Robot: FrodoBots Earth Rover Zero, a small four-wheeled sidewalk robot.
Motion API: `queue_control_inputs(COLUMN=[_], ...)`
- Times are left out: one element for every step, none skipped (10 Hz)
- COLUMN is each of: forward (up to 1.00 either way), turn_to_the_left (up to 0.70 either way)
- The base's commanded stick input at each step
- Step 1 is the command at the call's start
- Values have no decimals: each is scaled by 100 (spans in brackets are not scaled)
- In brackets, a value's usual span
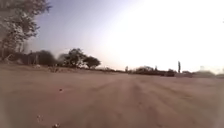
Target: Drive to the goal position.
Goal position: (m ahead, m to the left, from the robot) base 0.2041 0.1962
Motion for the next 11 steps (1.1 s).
queue_control_inputs(forward=[70, 70, 70, 70, 70, 70, 70, 70, 70, 70, 70], turn_to_the_left=[0, 0, 0, 0, 0, 0, 0, 0, 0, 0, 0])
